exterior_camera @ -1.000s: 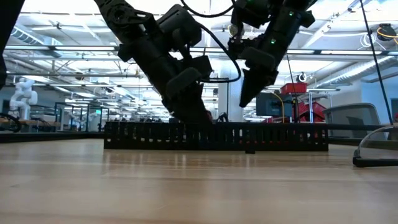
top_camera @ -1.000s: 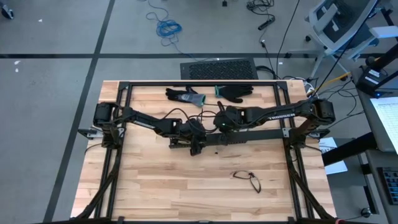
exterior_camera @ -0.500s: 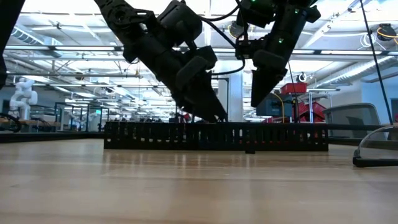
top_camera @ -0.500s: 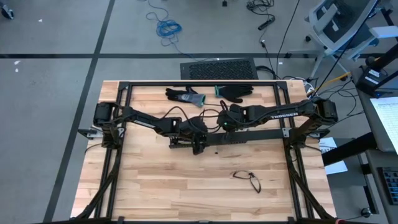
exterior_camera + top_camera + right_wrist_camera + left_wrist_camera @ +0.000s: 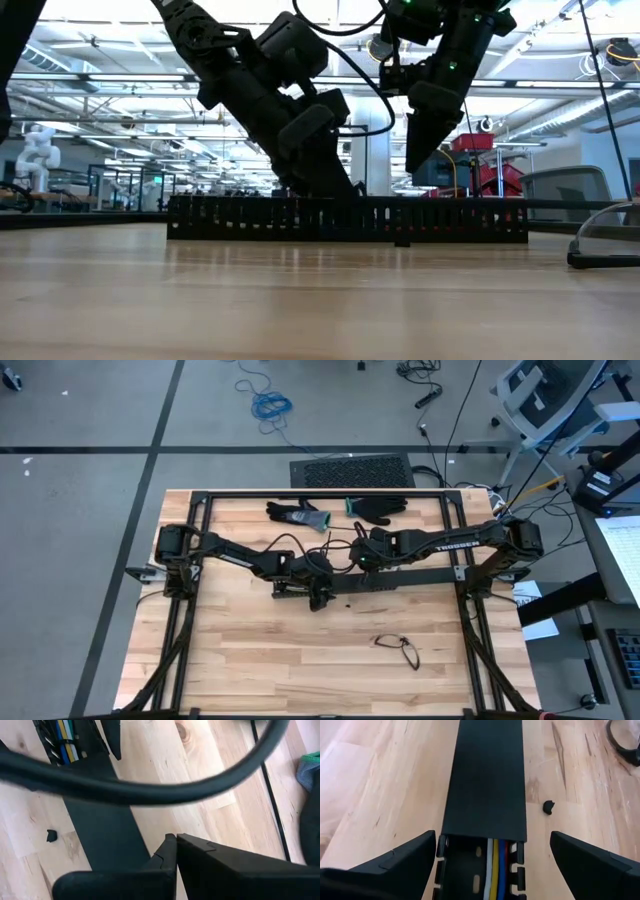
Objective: Ziptie cables
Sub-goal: Close the black cable duct
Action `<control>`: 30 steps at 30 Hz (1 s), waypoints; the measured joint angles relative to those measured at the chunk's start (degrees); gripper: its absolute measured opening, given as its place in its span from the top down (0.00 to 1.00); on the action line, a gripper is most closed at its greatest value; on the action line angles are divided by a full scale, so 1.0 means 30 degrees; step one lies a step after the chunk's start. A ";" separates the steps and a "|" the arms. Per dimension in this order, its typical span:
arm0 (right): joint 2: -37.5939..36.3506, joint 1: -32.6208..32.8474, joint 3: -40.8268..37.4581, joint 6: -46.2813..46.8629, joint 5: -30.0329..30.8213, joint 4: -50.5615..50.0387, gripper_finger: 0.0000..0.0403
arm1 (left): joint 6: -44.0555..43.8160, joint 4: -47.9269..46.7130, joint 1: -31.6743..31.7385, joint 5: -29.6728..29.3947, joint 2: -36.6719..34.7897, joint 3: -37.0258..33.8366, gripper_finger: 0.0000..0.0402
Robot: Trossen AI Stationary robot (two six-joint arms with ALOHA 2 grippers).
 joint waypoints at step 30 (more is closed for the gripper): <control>0.0015 0.0000 0.0007 0.0123 0.0079 0.0050 1.00 | 0.0768 -0.0421 -0.0036 -0.0850 0.0007 0.0000 0.38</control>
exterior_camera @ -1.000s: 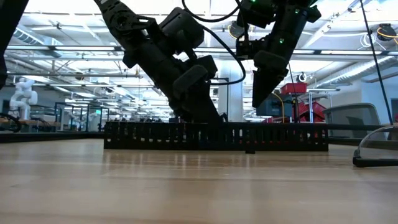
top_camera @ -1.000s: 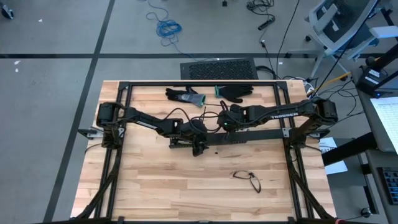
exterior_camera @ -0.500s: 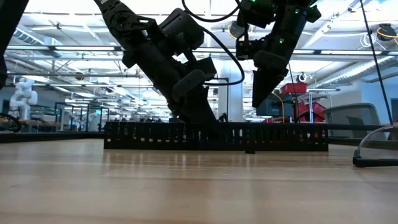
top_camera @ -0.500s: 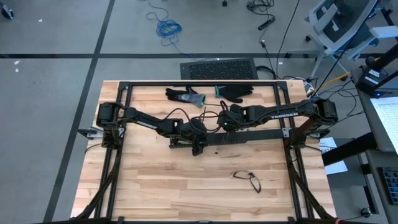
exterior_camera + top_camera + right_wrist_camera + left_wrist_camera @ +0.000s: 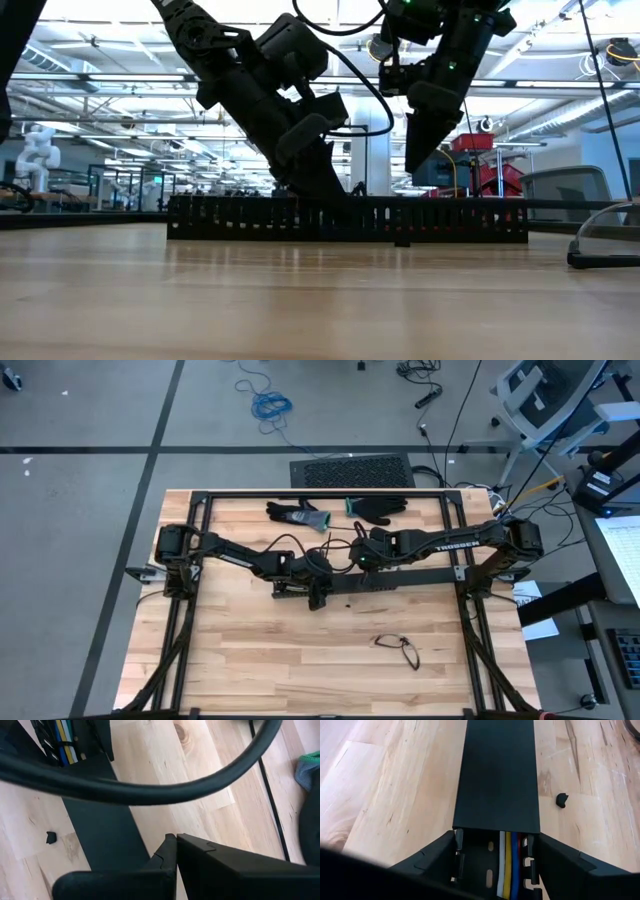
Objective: Ziptie cables
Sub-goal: Close the black cable duct
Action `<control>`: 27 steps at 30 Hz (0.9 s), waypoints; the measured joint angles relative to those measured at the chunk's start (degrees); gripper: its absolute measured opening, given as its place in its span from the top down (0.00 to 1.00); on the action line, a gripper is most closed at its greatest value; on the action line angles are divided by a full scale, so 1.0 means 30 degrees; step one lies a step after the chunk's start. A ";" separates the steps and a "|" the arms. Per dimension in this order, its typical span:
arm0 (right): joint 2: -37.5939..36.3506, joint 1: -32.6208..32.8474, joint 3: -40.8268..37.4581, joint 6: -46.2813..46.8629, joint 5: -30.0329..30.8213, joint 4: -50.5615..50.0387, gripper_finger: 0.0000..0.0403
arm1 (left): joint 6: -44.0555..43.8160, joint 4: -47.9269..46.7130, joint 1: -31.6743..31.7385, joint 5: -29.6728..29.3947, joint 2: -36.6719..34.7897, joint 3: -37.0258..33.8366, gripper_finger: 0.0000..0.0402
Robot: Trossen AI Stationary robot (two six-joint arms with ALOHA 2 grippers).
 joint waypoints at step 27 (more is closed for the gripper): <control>0.0007 0.0437 0.0007 0.1101 -0.3681 -0.0957 1.00 | 0.0131 0.0005 0.0000 0.0007 0.0007 -0.0007 0.39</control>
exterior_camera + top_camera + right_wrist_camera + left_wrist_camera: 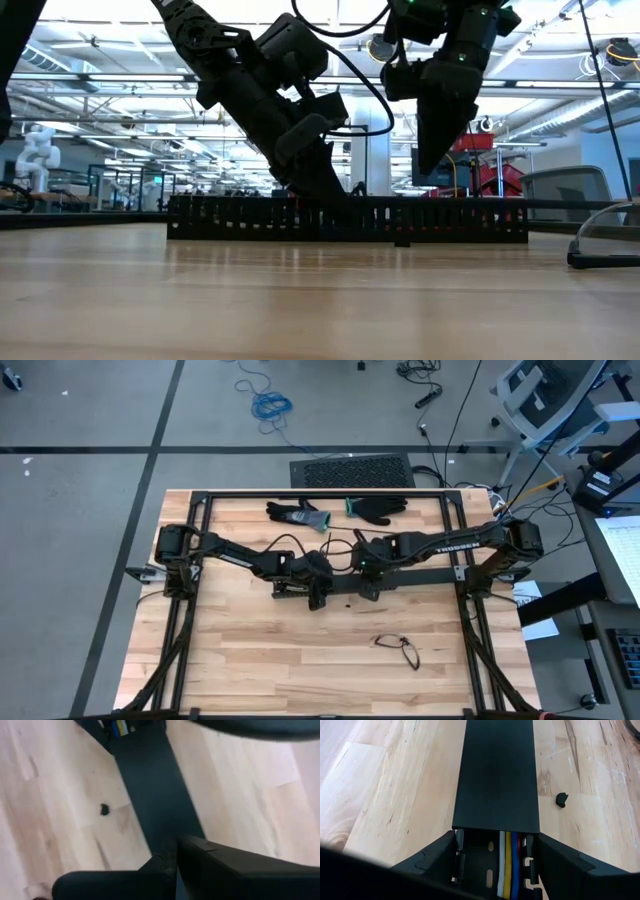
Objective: Ziptie cables
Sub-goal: Close the black cable duct
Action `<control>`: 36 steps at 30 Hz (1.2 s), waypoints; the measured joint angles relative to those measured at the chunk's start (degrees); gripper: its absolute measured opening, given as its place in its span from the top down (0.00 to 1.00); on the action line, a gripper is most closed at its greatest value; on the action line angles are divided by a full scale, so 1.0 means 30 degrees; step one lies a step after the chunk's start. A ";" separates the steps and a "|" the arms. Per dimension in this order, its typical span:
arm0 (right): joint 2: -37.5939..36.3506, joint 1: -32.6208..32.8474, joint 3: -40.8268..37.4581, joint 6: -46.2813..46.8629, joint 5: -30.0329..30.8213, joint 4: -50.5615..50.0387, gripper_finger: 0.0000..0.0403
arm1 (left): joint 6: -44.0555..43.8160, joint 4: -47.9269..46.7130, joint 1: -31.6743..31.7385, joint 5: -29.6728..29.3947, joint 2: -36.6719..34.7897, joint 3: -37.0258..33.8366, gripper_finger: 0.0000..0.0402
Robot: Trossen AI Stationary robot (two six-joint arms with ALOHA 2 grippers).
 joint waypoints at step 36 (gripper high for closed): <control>0.1536 0.0219 -0.2018 0.1333 -0.0311 0.4003 1.00 | 0.0000 -0.0049 0.0022 0.0000 0.0000 -0.0015 0.39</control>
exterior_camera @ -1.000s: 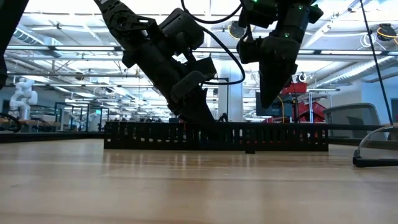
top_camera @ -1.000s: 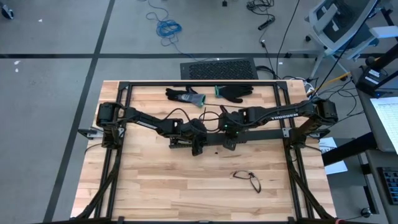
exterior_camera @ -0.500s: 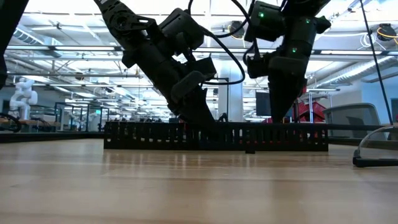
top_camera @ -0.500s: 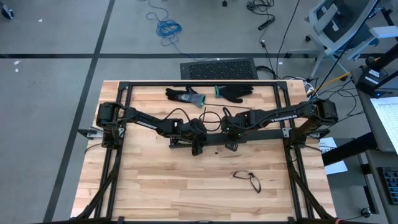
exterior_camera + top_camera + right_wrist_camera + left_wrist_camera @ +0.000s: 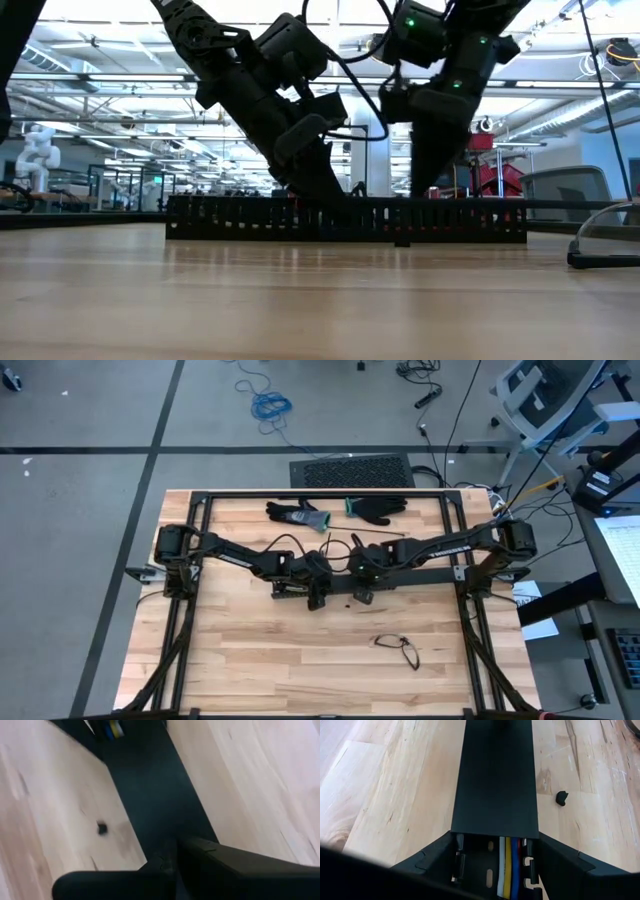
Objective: Ziptie cables
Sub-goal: Close the black cable duct
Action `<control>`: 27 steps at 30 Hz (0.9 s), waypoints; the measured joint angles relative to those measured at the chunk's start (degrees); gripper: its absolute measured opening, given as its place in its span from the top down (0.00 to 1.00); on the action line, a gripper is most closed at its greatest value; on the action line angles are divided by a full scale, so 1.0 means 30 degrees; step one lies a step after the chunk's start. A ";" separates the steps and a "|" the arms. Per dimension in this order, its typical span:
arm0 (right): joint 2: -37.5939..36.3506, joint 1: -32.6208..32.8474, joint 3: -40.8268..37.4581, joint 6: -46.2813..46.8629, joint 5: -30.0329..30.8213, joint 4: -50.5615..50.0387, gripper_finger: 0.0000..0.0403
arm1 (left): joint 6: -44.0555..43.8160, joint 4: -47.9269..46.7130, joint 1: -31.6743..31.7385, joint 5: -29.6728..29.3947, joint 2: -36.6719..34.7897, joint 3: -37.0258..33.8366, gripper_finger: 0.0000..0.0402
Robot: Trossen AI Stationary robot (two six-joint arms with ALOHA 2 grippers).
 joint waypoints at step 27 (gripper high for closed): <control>0.1553 0.0145 -0.0059 0.1136 -0.0254 0.4838 1.00 | 0.0940 -0.0353 0.0061 0.0238 0.0022 0.0183 0.39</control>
